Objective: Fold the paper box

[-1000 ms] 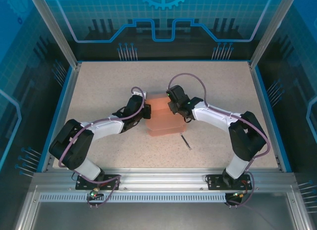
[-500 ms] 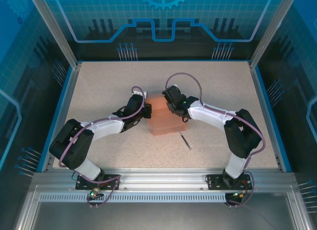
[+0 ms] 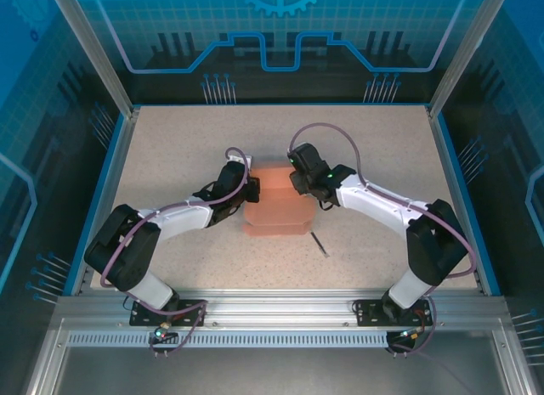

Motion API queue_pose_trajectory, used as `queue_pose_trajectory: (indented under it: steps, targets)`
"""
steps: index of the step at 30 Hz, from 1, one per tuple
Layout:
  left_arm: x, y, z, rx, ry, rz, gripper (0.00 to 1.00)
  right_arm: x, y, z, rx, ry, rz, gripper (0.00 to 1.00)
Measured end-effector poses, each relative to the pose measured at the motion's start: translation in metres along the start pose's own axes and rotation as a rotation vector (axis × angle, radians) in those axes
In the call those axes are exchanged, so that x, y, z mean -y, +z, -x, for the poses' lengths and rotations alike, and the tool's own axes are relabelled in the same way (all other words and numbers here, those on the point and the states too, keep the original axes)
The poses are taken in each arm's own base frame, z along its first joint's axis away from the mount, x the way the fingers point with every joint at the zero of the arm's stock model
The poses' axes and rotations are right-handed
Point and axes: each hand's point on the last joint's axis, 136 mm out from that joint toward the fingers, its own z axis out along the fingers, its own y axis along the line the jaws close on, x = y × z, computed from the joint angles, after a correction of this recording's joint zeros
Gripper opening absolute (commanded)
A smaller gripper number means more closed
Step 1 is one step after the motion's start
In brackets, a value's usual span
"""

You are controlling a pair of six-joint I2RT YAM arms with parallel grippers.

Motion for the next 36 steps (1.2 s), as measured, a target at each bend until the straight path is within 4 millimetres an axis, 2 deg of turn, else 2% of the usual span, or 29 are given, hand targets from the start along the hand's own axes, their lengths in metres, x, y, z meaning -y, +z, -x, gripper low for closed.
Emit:
queue_pose_trajectory:
  steps: [4, 8, 14, 19, 24, 28, 36]
  targets:
    - [0.000, 0.000, 0.000, -0.002, 0.001, 0.001, 0.00, -0.004, -0.007, 0.002, 0.007, 0.007, 0.044, 0.58]
    - [-0.002, 0.000, -0.003, -0.021, 0.003, 0.011, 0.00, -0.011, -0.019, 0.003, 0.026, 0.013, 0.117, 0.61]
    - [-0.009, 0.003, 0.007, -0.077, -0.006, 0.029, 0.00, -0.021, -0.057, 0.018, 0.106, 0.018, 0.264, 0.65]
    - [-0.025, 0.008, 0.000, -0.184, 0.000, 0.058, 0.00, -0.011, -0.078, 0.031, 0.168, 0.037, 0.309, 0.65]
    - [-0.050, 0.009, -0.012, -0.328, -0.004, 0.106, 0.00, 0.004, -0.072, 0.028, 0.155, 0.064, 0.305, 0.65]
    - [-0.067, 0.006, -0.014, -0.413, -0.015, 0.138, 0.00, 0.008, -0.065, 0.020, 0.133, 0.073, 0.312, 0.65]
    - [-0.076, 0.011, -0.026, -0.590, 0.025, 0.165, 0.00, 0.006, -0.056, 0.007, 0.102, 0.056, 0.323, 0.65]
